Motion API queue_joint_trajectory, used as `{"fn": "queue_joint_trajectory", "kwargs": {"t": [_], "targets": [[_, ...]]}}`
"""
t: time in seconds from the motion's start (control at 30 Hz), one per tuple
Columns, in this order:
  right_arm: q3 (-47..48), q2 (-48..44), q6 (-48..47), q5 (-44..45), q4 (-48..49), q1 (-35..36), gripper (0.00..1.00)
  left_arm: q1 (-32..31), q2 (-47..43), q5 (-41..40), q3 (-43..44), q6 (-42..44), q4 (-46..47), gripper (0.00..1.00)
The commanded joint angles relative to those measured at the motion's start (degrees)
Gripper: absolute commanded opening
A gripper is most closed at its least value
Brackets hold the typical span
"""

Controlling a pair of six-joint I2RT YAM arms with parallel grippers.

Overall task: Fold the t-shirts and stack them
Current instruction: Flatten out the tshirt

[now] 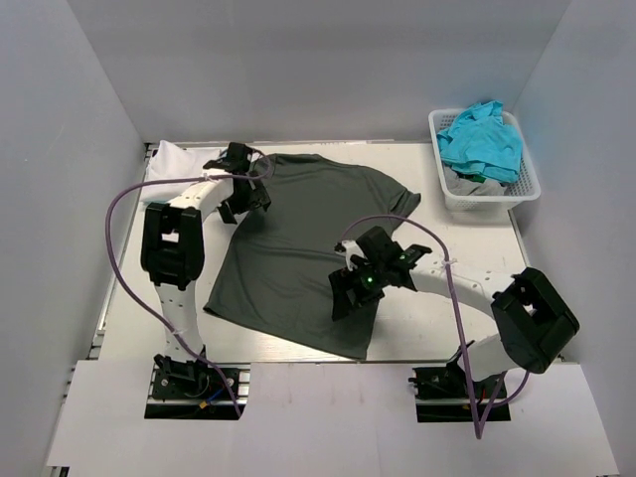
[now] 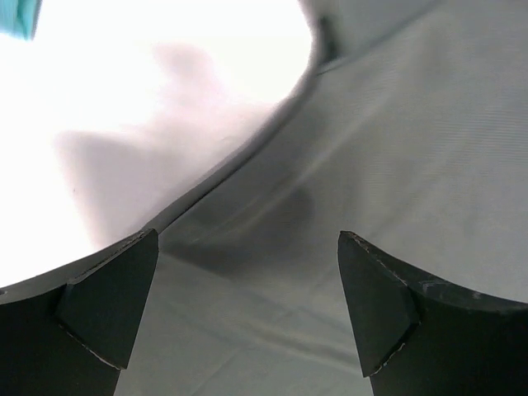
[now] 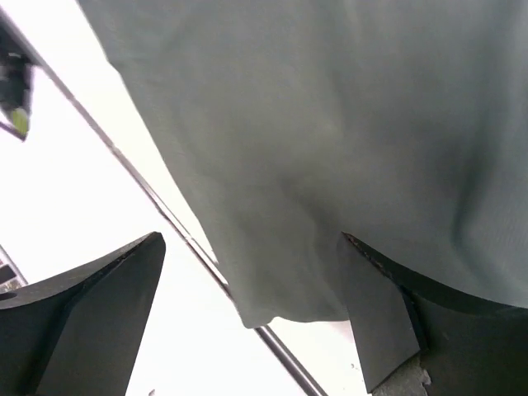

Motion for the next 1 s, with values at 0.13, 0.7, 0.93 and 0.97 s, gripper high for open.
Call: {"fn": "queue_joint_trajectory", "kwargs": {"t": [0.13,0.7,0.93,0.97], "targets": [[14.8,-1.3,-1.3,15.9,1.5,-1.6,0.90,-1.7,-9.9,3.6,1.2,5.0,1.1,1.00],[72.4,50.3,-5.1,30.1,-9.3,-18.6,0.90,-6.4,-38.7,20.8,-47.1,-9.3,4.8,1.00],[68.4,51.1,-4.3,28.0,-8.8,-22.2,0.90,-6.4,-31.9,10.9,-42.4,-11.7,-3.1,1.00],[64.1,50.1,-3.9,27.8,-8.6,-22.5,0.90,-6.4,-28.9,10.2,-41.7,-12.6,-3.7,1.00]]}}
